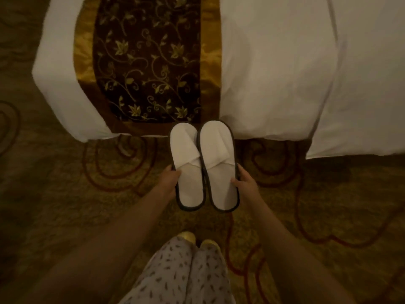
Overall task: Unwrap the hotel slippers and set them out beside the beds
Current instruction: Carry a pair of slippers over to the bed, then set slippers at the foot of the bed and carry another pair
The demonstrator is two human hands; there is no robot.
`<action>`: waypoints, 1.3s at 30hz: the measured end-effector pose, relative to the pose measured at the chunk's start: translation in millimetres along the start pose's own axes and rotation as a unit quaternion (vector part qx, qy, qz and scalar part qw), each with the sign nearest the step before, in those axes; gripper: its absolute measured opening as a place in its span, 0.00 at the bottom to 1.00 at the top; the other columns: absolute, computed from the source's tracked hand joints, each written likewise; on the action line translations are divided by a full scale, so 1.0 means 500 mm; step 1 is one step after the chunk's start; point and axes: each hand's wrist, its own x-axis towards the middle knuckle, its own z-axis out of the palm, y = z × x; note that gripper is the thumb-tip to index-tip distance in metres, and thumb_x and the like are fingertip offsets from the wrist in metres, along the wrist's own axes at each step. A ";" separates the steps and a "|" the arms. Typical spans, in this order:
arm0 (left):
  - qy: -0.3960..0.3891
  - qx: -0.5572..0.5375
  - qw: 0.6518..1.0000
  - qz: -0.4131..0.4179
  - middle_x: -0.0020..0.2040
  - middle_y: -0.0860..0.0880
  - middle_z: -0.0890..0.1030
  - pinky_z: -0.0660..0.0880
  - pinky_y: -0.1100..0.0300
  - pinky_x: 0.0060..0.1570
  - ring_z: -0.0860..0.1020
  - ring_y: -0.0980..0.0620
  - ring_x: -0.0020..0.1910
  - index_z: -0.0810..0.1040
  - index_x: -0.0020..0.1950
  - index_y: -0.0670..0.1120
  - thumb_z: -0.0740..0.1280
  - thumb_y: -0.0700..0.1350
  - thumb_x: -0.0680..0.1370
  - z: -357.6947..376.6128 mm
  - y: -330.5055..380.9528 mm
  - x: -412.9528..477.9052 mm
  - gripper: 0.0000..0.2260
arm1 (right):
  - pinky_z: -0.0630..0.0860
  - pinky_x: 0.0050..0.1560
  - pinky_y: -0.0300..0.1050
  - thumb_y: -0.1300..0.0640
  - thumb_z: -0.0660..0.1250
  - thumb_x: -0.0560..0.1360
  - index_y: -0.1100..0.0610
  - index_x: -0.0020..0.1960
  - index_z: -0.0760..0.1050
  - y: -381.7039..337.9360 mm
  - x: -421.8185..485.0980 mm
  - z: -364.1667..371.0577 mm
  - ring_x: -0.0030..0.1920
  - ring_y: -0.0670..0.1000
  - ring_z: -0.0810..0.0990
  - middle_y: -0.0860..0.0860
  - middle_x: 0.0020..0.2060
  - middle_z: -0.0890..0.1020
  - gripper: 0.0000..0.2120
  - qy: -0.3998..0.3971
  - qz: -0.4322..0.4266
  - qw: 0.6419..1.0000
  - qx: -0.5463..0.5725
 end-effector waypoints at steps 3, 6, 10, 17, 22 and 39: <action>0.010 -0.001 1.000 0.006 0.67 0.40 0.73 0.72 0.53 0.55 0.74 0.43 0.57 0.65 0.72 0.43 0.57 0.36 0.80 -0.021 -0.069 0.124 0.19 | 0.68 0.68 0.59 0.65 0.60 0.77 0.53 0.72 0.63 0.085 0.111 0.039 0.69 0.57 0.67 0.55 0.71 0.68 0.25 0.007 -0.005 1.000 0.001; 0.025 -0.002 1.000 0.014 0.69 0.40 0.71 0.70 0.48 0.61 0.71 0.40 0.64 0.64 0.72 0.42 0.57 0.35 0.80 -0.043 -0.134 0.259 0.19 | 0.69 0.66 0.53 0.63 0.61 0.77 0.54 0.72 0.63 0.187 0.232 0.063 0.68 0.56 0.68 0.55 0.70 0.69 0.24 0.015 -0.024 1.000 -0.003; 0.018 0.015 0.999 0.040 0.71 0.41 0.69 0.68 0.47 0.64 0.69 0.40 0.67 0.63 0.73 0.43 0.57 0.36 0.81 -0.076 -0.233 0.427 0.20 | 0.70 0.62 0.50 0.62 0.62 0.77 0.51 0.72 0.64 0.333 0.381 0.077 0.67 0.55 0.69 0.53 0.70 0.69 0.24 0.021 -0.026 0.999 -0.006; 0.013 0.037 0.996 0.076 0.71 0.41 0.69 0.68 0.53 0.57 0.69 0.42 0.66 0.64 0.72 0.42 0.57 0.37 0.81 -0.089 -0.375 0.639 0.19 | 0.69 0.61 0.52 0.64 0.60 0.78 0.52 0.72 0.63 0.540 0.594 0.095 0.67 0.57 0.68 0.55 0.70 0.69 0.24 -0.006 -0.040 0.997 -0.059; -0.014 0.070 0.993 0.098 0.70 0.40 0.70 0.70 0.47 0.64 0.70 0.41 0.65 0.65 0.72 0.42 0.56 0.35 0.80 -0.104 -0.370 0.689 0.19 | 0.69 0.65 0.58 0.66 0.57 0.78 0.55 0.73 0.62 0.563 0.679 0.096 0.68 0.62 0.67 0.59 0.71 0.67 0.24 -0.012 -0.021 0.991 -0.134; -0.056 0.638 0.689 0.340 0.66 0.41 0.74 0.69 0.48 0.64 0.73 0.42 0.64 0.65 0.71 0.44 0.64 0.48 0.77 -0.014 -0.330 0.622 0.24 | 0.46 0.75 0.50 0.47 0.58 0.78 0.56 0.74 0.57 0.353 0.584 0.219 0.76 0.53 0.53 0.54 0.75 0.60 0.27 -0.109 -0.431 0.684 -0.578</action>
